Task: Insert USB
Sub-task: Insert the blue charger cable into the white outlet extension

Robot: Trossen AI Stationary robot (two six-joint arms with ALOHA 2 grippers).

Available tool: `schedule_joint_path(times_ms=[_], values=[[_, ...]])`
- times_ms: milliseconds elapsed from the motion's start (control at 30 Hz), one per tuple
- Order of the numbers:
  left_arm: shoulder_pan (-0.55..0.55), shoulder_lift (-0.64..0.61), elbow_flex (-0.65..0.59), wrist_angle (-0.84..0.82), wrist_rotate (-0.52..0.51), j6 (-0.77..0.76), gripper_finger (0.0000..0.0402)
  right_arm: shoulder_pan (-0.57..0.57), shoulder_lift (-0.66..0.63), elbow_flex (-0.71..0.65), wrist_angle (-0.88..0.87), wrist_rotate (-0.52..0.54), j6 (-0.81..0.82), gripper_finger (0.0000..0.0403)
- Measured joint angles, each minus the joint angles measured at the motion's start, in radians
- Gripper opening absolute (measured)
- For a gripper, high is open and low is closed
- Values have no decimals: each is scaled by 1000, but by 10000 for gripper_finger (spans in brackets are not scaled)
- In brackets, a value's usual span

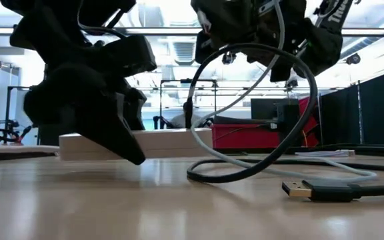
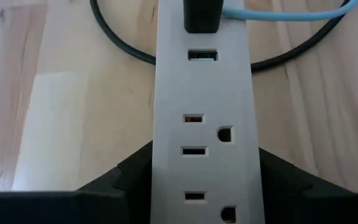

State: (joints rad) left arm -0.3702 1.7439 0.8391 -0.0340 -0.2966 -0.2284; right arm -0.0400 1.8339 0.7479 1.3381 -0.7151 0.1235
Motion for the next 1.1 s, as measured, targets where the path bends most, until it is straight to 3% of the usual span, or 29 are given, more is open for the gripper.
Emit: schedule_joint_path(times_ms=[400, 700, 1100], values=[[1, 0, 1, -18, 0, -35, 199, -2, -5, 2, -28, -2, -3, 0], [1, 0, 4, -19, -1, -75, 255, -2, -6, 2, -47, -19, -11, 0], [1, -16, 4, -83, 0, -95, 209, -2, -6, 2, -47, -22, -11, 0]])
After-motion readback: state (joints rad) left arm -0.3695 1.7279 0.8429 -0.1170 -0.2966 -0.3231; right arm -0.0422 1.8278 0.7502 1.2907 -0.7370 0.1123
